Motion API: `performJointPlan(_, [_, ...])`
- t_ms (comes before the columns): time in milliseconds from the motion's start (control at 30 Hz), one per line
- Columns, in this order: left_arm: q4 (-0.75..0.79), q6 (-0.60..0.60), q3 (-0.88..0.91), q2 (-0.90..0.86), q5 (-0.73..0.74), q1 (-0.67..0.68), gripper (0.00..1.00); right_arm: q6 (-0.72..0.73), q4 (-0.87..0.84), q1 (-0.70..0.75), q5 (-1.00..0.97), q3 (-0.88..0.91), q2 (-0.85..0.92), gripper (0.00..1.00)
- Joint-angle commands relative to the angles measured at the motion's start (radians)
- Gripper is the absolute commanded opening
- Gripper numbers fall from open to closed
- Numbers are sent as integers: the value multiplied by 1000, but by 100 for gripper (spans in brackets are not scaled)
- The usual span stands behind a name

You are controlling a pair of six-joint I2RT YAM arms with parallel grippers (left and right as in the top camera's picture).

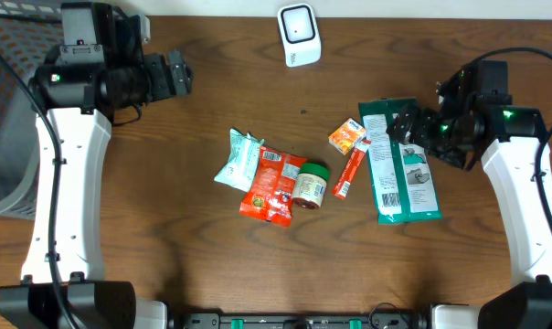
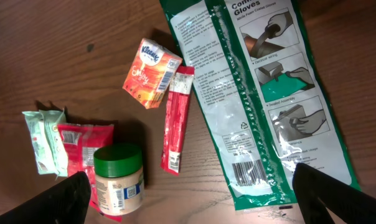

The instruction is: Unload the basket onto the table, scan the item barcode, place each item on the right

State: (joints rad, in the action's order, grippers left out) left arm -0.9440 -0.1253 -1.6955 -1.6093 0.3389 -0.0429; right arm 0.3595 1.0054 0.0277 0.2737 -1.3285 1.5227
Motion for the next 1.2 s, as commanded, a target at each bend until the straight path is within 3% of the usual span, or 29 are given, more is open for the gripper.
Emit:
performJointPlan(0, [-5,9,-10,-5,12,0,96,3,0,-9,8,2,2,99])
performJointPlan(1167, [-5,9,-10,-5,12,0,97,3,-15,-9,9,2,2,99])
